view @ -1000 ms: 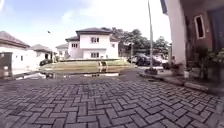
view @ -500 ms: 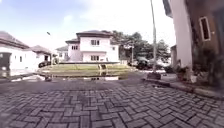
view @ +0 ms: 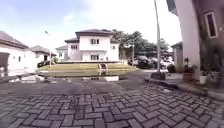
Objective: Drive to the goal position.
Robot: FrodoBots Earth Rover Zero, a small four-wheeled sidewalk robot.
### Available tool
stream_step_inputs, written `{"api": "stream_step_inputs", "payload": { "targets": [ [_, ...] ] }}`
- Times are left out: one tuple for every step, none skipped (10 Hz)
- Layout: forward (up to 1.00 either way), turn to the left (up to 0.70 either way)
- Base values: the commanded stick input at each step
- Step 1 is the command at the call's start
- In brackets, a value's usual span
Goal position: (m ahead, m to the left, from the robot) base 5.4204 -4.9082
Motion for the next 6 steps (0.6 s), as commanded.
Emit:
{"api": "stream_step_inputs", "payload": {
  "targets": [
    [0.69, 0.03],
    [0.69, 0.03],
    [0.69, 0.03],
    [0.69, 0.03],
    [0.69, 0.03],
    [0.69, 0.03]
  ]
}}
